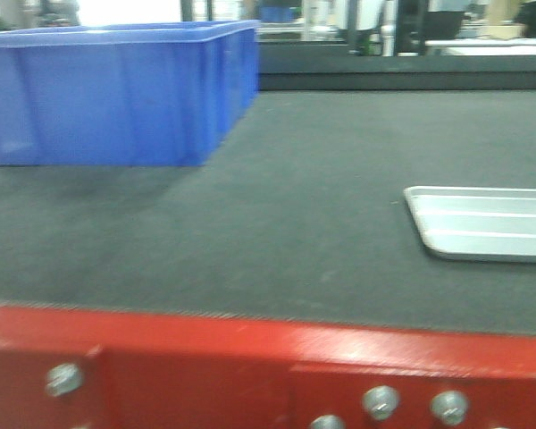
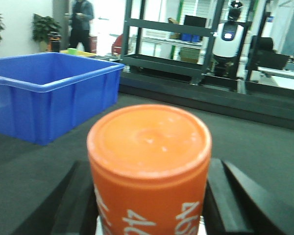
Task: Grab orange capacitor from left shelf to right conveyor
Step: 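Drive the base up to the dark conveyor belt, then move the right gripper with the cylinder over the metal tray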
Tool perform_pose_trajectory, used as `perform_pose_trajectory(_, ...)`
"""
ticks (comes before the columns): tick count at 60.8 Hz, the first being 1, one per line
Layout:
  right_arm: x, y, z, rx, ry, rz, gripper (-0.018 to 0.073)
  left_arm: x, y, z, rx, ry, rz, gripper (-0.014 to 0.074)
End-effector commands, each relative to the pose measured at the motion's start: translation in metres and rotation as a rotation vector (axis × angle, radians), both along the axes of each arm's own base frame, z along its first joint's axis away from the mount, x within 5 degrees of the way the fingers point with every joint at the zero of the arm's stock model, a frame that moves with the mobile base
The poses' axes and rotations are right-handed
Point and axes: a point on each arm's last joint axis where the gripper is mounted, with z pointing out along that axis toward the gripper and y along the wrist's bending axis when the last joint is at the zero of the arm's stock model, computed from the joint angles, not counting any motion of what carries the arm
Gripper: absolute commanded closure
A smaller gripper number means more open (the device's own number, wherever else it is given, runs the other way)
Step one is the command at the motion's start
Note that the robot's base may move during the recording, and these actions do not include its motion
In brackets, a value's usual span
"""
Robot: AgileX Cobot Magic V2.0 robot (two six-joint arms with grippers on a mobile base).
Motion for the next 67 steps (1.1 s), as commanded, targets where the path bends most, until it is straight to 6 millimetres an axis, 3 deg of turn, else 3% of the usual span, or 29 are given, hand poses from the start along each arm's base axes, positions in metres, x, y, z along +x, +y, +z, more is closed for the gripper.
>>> perform_pose_trajectory(1, -0.0013, -0.0002, 0.0154, 0.003, -0.105, -0.005, 0.0504, -0.0015, 0.0007, 0.0099, -0.009, -0.104, 0.008, 0.0723)
perform_pose_trajectory(67, -0.0013, -0.0002, 0.0154, 0.003, -0.105, -0.005, 0.0504, -0.0015, 0.0007, 0.0099, -0.009, -0.104, 0.008, 0.0723)
